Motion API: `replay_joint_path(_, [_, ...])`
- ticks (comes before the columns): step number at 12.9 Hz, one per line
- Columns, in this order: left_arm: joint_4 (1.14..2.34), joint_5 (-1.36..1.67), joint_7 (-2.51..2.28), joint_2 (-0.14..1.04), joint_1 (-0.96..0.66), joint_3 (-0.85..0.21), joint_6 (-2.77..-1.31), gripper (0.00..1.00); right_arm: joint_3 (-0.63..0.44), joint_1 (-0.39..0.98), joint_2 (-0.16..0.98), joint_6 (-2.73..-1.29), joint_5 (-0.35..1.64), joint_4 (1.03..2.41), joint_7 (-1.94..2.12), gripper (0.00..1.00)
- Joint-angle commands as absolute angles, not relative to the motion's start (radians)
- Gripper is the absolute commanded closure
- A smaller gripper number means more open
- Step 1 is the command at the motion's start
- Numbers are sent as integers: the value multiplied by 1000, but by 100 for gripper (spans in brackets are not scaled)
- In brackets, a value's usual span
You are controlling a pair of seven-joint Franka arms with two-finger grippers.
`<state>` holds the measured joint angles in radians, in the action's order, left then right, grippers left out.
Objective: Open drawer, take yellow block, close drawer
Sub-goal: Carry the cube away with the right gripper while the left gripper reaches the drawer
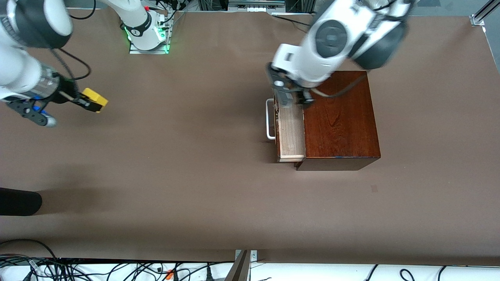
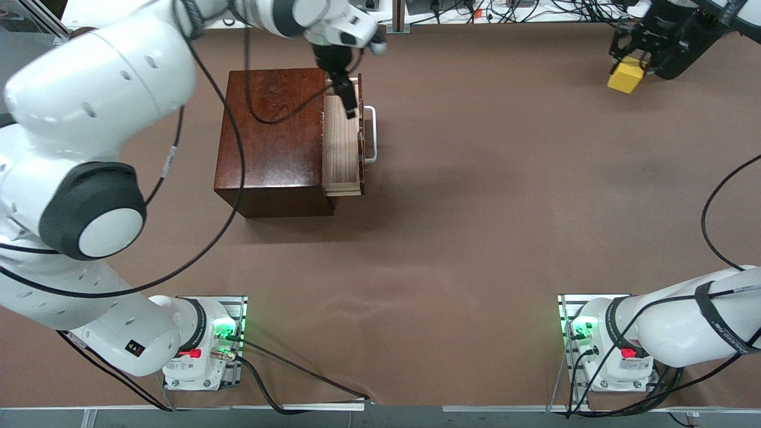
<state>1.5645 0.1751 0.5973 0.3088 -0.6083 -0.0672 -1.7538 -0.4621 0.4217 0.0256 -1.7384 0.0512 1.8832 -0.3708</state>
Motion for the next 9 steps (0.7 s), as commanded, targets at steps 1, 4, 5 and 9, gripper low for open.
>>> replay_joint_path(1, [1531, 173, 716, 412, -679, -48, -1885, 0, -572, 433, 1, -1886, 55, 2032, -96, 100])
replay_joint_path(4, [1531, 154, 853, 506, -718, -48, -2014, 0, -687, 430, 34, -2138, 58, 2199, 198, 100])
replay_joint_path(5, [1535, 122, 871, 521, -725, -48, -2040, 0, -707, 430, 70, -2201, 61, 2226, 268, 100])
replay_joint_path(9, [1543, 45, 874, 567, -744, -48, -2083, 0, -709, 359, 228, -2330, 81, 2237, 417, 100])
